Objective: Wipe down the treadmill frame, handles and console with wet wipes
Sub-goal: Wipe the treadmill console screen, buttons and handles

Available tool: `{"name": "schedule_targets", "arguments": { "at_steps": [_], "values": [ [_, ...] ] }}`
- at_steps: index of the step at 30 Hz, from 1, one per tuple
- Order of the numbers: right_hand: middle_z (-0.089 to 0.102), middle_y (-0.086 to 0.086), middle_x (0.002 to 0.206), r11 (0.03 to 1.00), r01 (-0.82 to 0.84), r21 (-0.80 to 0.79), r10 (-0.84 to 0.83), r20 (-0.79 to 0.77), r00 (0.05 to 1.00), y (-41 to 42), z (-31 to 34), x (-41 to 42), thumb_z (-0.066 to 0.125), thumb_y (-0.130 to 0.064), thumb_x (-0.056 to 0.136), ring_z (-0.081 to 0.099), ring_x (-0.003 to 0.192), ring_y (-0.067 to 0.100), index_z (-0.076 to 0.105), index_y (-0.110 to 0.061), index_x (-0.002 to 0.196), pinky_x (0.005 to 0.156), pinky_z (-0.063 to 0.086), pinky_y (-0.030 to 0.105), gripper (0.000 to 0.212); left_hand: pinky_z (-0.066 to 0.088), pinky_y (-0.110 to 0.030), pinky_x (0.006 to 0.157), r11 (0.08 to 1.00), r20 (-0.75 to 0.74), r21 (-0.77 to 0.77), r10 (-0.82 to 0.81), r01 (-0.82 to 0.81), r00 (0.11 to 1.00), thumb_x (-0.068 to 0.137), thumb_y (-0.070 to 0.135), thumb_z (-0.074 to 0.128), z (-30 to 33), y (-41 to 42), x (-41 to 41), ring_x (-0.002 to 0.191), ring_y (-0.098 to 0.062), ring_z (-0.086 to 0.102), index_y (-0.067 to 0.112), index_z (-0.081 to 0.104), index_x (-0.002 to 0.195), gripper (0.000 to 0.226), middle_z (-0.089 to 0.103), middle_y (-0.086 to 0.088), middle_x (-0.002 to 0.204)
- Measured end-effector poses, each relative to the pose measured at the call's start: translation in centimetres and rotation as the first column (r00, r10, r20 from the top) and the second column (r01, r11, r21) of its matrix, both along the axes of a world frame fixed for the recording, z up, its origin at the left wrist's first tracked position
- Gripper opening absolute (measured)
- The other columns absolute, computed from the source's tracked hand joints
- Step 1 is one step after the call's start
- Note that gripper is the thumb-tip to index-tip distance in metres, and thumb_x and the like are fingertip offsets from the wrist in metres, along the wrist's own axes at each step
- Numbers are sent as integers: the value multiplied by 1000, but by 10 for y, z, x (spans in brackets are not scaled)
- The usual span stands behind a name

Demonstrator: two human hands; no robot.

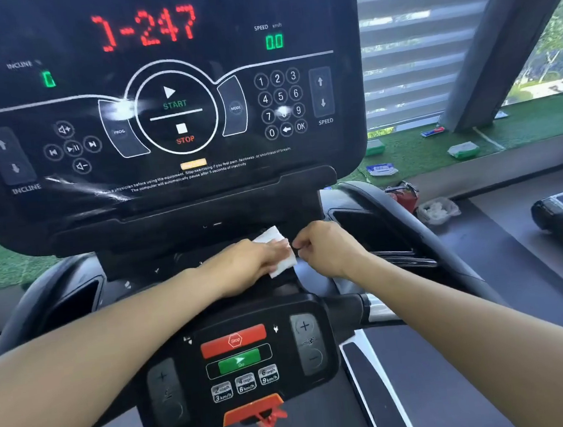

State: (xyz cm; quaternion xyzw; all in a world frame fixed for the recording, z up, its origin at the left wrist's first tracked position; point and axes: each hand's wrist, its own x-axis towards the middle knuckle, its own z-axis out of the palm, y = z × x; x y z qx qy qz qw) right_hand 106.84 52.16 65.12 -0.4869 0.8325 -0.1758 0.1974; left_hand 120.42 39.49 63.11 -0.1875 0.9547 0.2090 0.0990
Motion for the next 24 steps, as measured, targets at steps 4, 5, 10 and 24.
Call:
{"name": "schedule_targets", "arguments": {
  "at_steps": [4,5,10,24],
  "values": [
    [67,4,110,1000,10,7,-10,23,1000,-1,2,6,47,-9,89,61,103,25,69,-15,107,89,50,34,29,39,-34,107,999,43,-23,-32,33,999,99,32,43,-1,-15,14,120,-16,54,42,45,135,38,57,11,129],
    [68,5,109,1000,8,3,-8,21,1000,-1,3,7,47,-8,89,61,102,26,69,-14,105,88,51,34,28,36,-31,110,998,43,-31,-57,58,997,99,28,46,-1,-16,16,128,-10,48,37,46,137,39,50,17,138],
    [68,5,107,1000,-12,0,12,25,1000,-3,6,8,47,-7,89,62,99,25,69,-13,102,86,52,33,27,30,-31,112,985,19,-143,-92,94,996,98,25,49,4,-15,19,139,-9,31,28,41,142,46,30,13,152],
    [70,7,102,1000,-4,-15,4,27,1000,-7,8,5,48,-7,90,63,94,26,70,-12,100,85,52,35,25,40,-28,71,958,-4,-284,35,-35,999,94,18,49,20,-8,-13,93,-24,61,14,67,97,19,61,5,86]
  ]
}}
